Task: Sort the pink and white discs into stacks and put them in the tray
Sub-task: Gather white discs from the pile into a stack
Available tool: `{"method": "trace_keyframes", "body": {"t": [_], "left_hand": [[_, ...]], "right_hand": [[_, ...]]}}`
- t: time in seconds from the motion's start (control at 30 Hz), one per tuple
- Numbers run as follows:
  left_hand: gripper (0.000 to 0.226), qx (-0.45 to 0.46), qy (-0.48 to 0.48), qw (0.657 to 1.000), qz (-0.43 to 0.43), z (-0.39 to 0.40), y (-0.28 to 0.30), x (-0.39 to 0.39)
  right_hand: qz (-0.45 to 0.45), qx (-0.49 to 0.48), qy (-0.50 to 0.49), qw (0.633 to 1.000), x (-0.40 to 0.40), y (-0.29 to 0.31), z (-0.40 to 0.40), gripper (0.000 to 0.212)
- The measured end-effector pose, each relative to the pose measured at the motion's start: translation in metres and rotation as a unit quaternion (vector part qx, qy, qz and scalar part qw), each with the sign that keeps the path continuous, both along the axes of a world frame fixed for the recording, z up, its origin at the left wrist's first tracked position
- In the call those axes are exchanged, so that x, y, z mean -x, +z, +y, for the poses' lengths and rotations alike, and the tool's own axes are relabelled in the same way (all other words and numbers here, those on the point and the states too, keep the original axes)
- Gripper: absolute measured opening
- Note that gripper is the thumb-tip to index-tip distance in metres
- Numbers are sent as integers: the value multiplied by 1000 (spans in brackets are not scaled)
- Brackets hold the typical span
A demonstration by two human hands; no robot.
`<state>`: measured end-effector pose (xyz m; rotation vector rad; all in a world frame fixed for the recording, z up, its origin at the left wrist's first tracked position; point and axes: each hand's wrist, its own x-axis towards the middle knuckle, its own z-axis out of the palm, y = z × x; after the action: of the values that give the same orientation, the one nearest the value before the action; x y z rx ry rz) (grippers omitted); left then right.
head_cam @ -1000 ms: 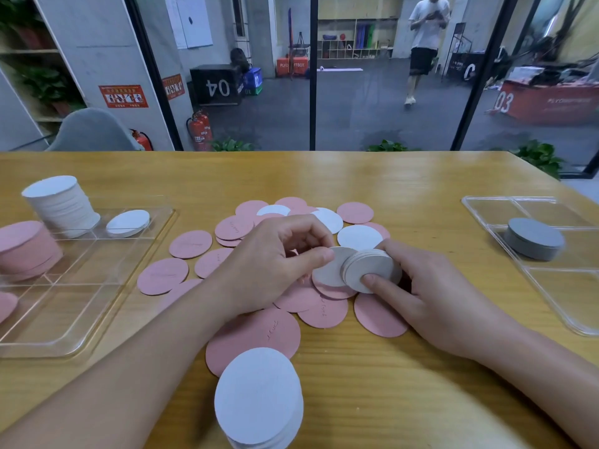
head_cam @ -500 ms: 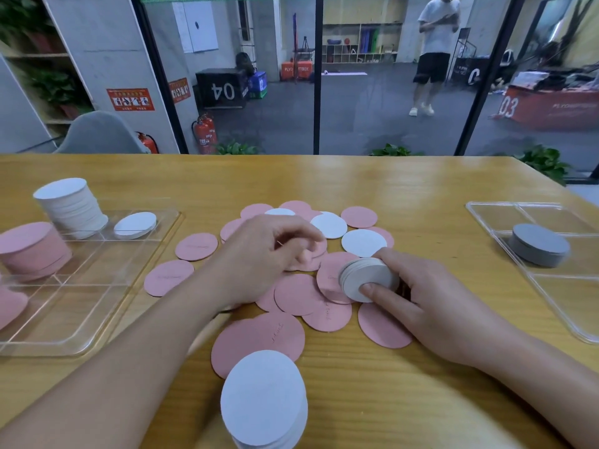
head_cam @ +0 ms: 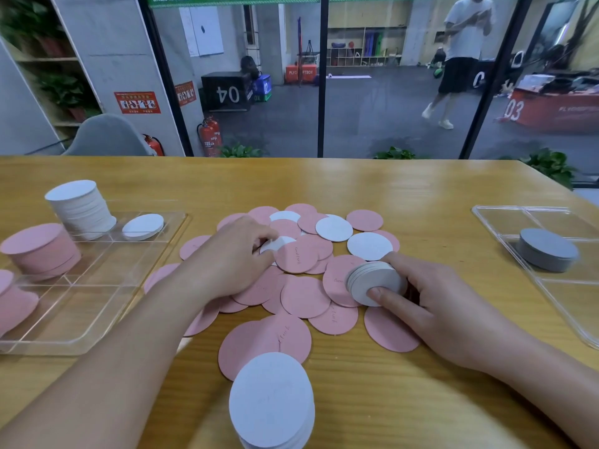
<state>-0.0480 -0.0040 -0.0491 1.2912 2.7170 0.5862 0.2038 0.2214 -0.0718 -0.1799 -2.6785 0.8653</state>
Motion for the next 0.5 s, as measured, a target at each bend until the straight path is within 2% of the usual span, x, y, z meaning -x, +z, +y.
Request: {"method": "trace_keyframes", "body": {"t": [0.1, 0.2, 0.23, 0.4, 0.5], "left_hand": [[15, 25, -8, 999, -31, 3, -1, -1], [50, 41, -2, 997, -62, 4, -4, -3], [54, 36, 1, 998, -59, 6, -6, -2], [63, -53, 34, 993, -97, 10, -10, -6], [51, -109, 48, 987, -107, 12, -8, -9]], "right_hand": [[-1, 1, -1, 1000, 0, 0, 0, 30], [0, 3, -2, 1000, -1, 1, -1, 29], [-1, 3, -2, 1000, -1, 1, -1, 29], [-7, 1, -4, 1000, -1, 1, -2, 31], [-7, 3, -3, 1000, -1, 2, -2, 32]]}}
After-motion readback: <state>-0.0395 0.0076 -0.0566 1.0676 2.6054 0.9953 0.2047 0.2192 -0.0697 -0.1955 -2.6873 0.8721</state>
